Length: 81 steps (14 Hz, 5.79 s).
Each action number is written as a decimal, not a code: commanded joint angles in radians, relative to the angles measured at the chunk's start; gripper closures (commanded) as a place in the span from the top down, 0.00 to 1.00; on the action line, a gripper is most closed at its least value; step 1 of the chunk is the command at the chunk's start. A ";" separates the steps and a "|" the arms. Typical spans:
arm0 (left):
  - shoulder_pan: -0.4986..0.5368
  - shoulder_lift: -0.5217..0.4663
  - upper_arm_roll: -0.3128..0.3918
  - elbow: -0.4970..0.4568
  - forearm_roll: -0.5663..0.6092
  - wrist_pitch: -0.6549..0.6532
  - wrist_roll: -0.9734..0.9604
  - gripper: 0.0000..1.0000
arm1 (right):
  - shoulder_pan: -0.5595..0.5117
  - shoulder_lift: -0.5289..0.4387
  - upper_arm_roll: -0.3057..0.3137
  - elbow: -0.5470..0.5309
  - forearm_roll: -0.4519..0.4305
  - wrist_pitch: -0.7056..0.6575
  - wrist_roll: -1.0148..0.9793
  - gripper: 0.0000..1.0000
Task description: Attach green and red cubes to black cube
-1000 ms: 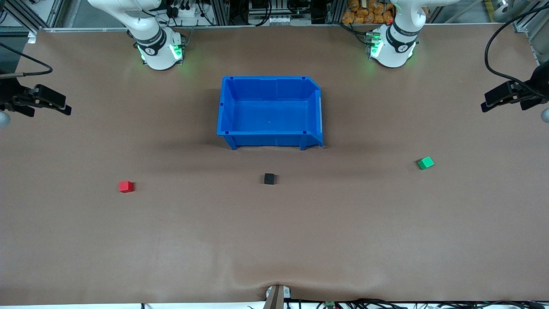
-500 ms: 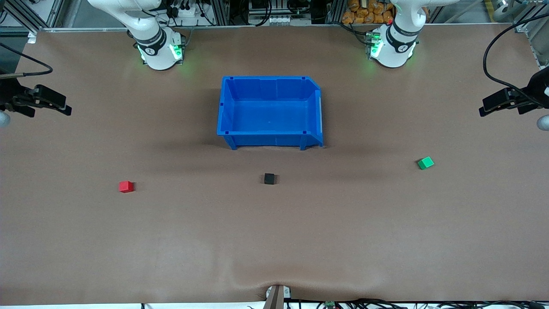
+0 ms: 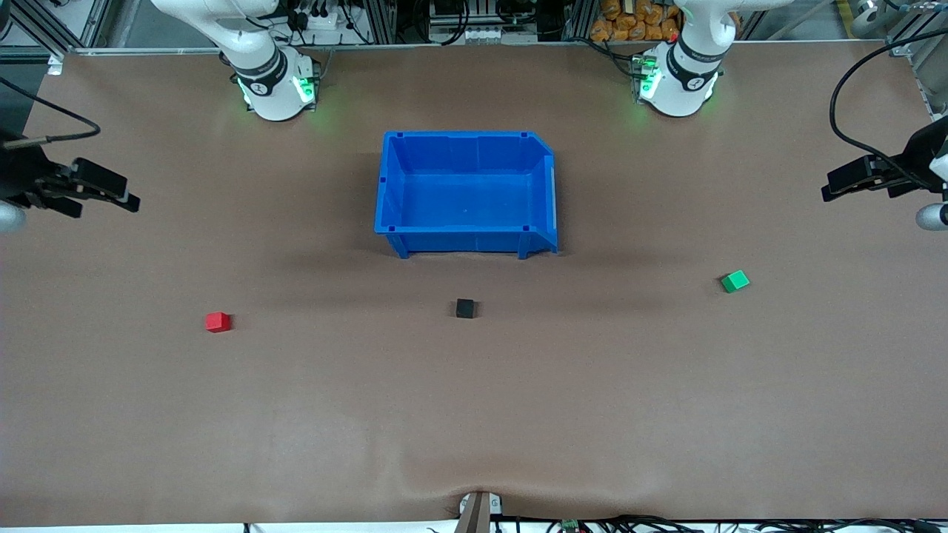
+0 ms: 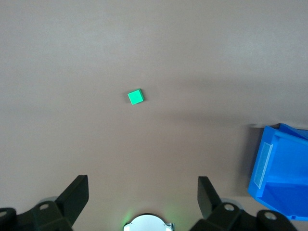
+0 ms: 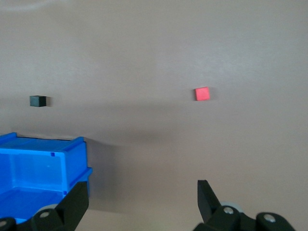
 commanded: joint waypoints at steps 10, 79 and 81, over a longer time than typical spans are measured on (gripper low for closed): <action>0.029 0.199 0.006 0.018 0.072 0.034 0.022 1.00 | 0.021 0.179 -0.002 -0.001 0.098 0.163 -0.118 1.00; 0.168 0.417 -0.074 -0.284 -0.141 0.628 -0.352 0.00 | -0.407 0.822 0.000 -0.173 1.086 0.355 -2.503 0.00; 0.174 0.416 -0.074 -0.256 -0.135 0.596 -0.346 0.00 | -0.407 0.820 0.000 -0.173 1.086 0.355 -2.503 0.00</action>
